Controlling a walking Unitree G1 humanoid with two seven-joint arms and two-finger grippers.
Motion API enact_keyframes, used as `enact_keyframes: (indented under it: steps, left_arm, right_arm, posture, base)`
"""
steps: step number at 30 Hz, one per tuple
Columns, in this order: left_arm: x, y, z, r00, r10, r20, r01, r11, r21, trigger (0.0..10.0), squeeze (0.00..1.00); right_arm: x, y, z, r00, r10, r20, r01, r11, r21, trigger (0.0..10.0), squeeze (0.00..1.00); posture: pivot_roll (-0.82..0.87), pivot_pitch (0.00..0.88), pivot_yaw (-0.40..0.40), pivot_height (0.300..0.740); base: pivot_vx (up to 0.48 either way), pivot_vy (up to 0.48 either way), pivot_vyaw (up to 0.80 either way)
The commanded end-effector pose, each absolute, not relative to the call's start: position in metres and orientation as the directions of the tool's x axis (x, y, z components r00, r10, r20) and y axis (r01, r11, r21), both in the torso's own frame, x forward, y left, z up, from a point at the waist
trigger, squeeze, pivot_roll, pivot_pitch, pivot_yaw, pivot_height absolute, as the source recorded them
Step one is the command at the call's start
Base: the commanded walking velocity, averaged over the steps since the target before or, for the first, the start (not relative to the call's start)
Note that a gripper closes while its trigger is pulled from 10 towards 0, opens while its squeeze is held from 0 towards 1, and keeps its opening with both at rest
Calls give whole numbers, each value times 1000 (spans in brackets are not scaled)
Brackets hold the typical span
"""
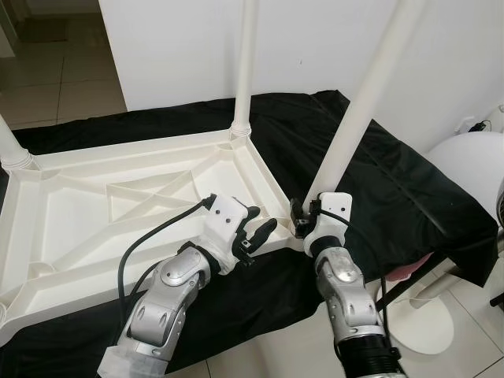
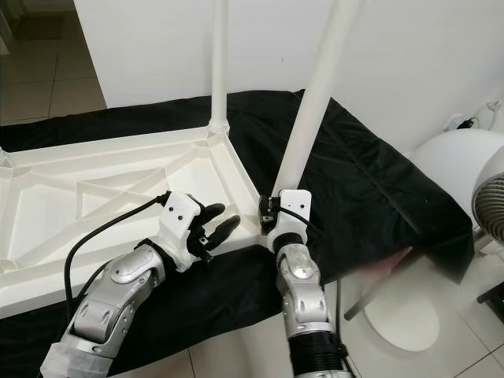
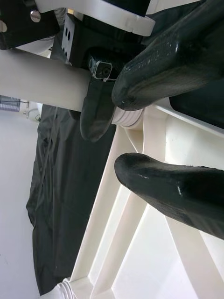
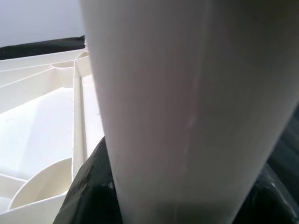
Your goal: Building children table
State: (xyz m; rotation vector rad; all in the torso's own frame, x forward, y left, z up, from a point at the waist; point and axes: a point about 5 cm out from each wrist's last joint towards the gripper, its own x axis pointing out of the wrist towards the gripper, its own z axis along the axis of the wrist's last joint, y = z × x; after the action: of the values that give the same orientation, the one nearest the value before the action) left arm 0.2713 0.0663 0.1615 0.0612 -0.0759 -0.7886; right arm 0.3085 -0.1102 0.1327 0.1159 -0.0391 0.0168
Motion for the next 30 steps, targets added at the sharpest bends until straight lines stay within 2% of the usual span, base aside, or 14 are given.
enact_keyframes:
  steps: [1,7,8,14,17,22,23,24,25,27,30]
  left_arm:
    - [270,66,161,723,-690,47,684,723,92,10000,0]
    - [270,68,161,726,-686,44,681,726,92,10000,0]
    - [270,68,161,727,-686,45,680,727,94,10000,0]
    - [270,70,161,734,-677,45,672,735,93,10000,0]
    - [270,73,157,743,-668,35,663,742,94,10000,0]
    - [269,74,155,746,-666,28,660,744,105,10000,0]
    - [268,74,154,744,-667,27,662,742,105,10000,0]
    - [267,75,154,741,-671,22,665,739,106,10000,0]
    - [267,75,154,741,-671,22,665,739,106,10000,0]
    - [267,77,153,735,-678,16,672,731,118,10000,0]
    - [267,79,153,730,-683,13,676,725,130,10000,0]
  right_arm:
    - [301,-101,114,998,11,-61,0,982,187,10000,0]
    - [296,-101,124,999,22,-40,-14,982,188,10000,0]
    - [295,-100,127,999,44,-19,-40,979,199,10000,1000]
    - [293,-104,133,998,56,28,-60,980,189,10000,1000]
    - [294,-116,133,997,57,51,-65,984,166,10000,1000]
    - [294,-125,135,992,104,75,-115,980,162,10000,1000]
    - [294,-130,136,986,147,80,-158,974,161,10000,1000]
    - [293,-136,136,974,209,86,-220,964,149,10000,0]
    - [293,-136,136,974,209,86,-220,964,149,10000,0]
    - [292,-144,135,947,310,90,-318,942,109,10000,0]
    - [292,-151,132,921,381,80,-386,920,70,10000,0]
  posture:
    - [-20,20,-46,740]
    - [-23,24,-45,740]
    - [-21,28,-47,740]
    - [-25,42,-48,740]
    - [-27,46,-46,740]
    - [-31,49,-44,740]
    - [-33,50,-42,740]
    - [-37,51,-39,740]
    - [-37,51,-39,740]
    - [-37,49,-37,740]
    - [-37,50,-36,740]
  base:
    - [0,0,0]
    - [0,0,0]
    - [0,0,0]
    - [0,0,0]
    - [0,0,0]
    - [0,0,0]
    - [0,0,0]
    - [0,0,0]
    - [0,0,0]
    - [0,0,0]
    - [0,0,0]
